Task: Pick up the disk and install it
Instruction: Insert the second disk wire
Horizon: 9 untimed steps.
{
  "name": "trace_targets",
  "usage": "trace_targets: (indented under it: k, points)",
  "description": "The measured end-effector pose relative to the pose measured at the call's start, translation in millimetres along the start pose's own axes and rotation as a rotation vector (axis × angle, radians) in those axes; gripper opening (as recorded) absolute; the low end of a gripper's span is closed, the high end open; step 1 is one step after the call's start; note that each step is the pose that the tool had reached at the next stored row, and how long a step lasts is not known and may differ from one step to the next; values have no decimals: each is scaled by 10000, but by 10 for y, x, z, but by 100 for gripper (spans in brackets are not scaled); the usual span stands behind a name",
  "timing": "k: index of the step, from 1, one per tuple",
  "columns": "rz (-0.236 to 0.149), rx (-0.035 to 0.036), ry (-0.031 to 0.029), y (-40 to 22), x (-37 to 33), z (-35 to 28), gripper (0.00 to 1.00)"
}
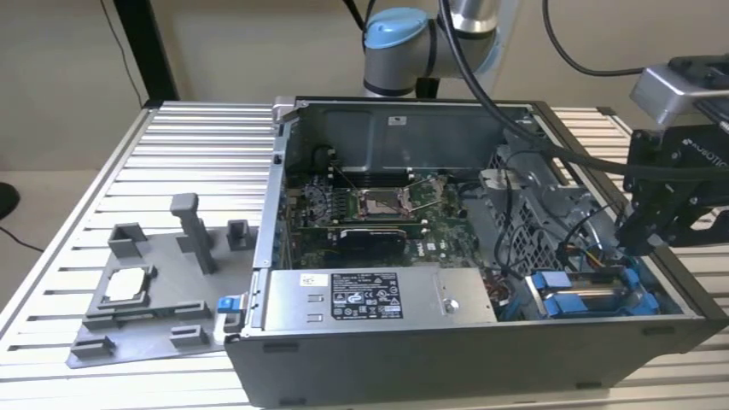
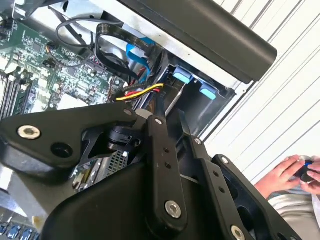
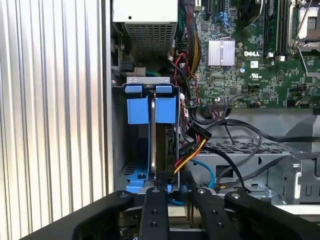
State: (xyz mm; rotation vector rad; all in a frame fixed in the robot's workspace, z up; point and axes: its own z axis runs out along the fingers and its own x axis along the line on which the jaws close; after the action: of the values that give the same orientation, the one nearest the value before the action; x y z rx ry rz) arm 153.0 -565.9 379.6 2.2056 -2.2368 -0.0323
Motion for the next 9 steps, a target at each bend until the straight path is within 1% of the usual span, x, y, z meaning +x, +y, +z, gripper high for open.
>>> trace_targets:
  k: [9]
  points:
    - [1, -1, 1, 0, 0, -3, 0]
